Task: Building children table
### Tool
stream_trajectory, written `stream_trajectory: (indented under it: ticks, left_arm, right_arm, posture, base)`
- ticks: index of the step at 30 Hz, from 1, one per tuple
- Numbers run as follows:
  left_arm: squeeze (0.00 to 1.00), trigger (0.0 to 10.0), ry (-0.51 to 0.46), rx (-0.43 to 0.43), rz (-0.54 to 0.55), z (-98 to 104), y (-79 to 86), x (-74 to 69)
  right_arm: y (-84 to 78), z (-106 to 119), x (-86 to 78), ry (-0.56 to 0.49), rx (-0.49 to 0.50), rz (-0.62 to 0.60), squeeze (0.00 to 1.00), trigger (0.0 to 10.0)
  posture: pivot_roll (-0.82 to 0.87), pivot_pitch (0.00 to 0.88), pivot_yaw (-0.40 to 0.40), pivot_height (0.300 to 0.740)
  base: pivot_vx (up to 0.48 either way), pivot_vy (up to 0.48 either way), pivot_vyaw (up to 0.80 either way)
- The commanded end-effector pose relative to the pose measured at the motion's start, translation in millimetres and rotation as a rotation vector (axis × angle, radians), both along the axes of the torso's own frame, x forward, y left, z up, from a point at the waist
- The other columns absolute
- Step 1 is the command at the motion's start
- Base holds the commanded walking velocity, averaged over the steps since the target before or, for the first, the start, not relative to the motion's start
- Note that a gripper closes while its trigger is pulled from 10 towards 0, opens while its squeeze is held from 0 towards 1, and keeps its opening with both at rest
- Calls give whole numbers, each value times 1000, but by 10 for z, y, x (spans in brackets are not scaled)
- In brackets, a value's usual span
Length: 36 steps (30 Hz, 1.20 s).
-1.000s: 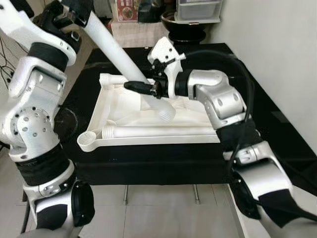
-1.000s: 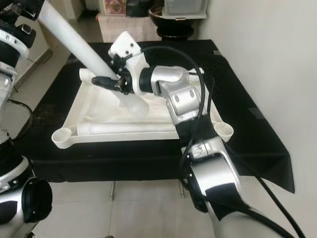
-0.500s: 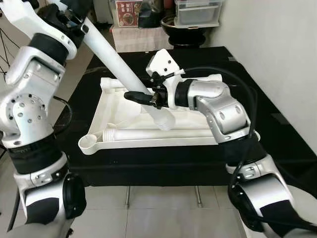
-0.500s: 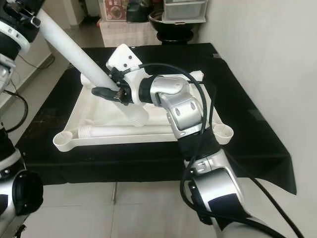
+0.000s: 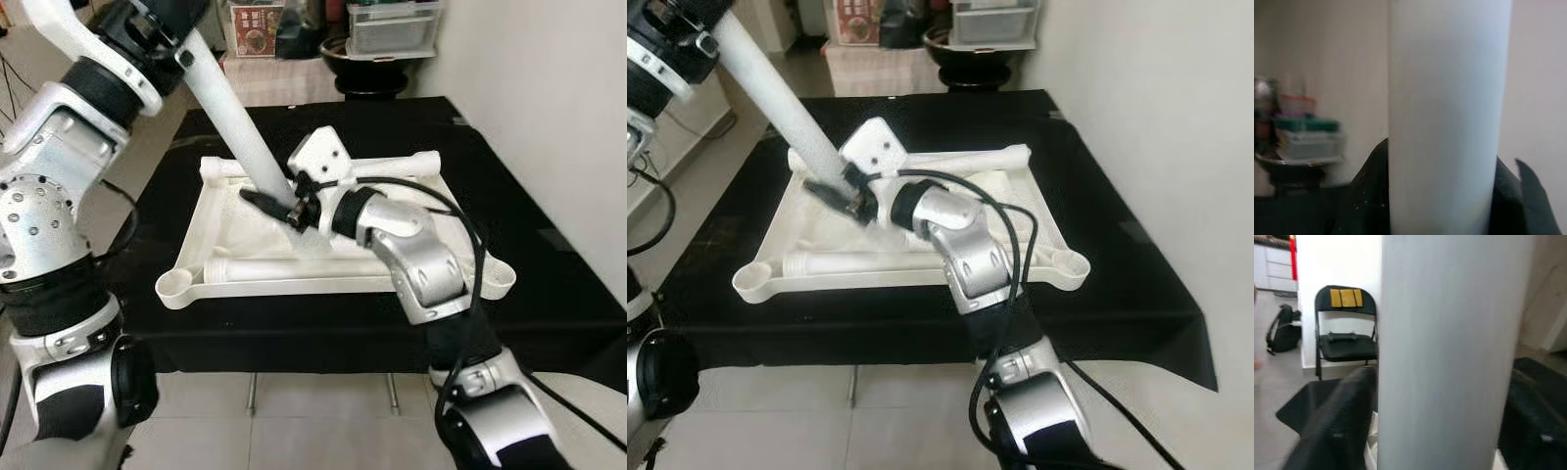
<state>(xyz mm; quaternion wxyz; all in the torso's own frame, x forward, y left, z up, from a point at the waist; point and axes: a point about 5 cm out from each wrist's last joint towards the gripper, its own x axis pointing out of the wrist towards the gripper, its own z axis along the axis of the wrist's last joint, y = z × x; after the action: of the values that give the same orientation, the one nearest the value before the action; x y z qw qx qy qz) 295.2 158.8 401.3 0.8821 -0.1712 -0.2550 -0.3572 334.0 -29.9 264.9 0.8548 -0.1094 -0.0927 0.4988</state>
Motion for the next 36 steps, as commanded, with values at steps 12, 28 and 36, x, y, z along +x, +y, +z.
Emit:
stream_trajectory:
  ticks: [12,28,36]
  left_arm:
    - [0,0,-57,215,-276,-39,-416,-68]
    - [0,0,-148,222,-343,106,-533,-143]
    - [0,0,-161,218,-346,127,-539,-148]
  right_arm:
    - [315,-287,-80,194,-164,9,0,10000]
    - [495,-392,-238,392,-20,96,0,0]
    - [541,-311,-252,368,40,120,0,0]
  posture:
    - [29,0,32,740]
    - [30,0,32,740]
    - [32,0,37,740]
  base:
    - [0,0,0]
    - [0,0,0]
    - [0,0,0]
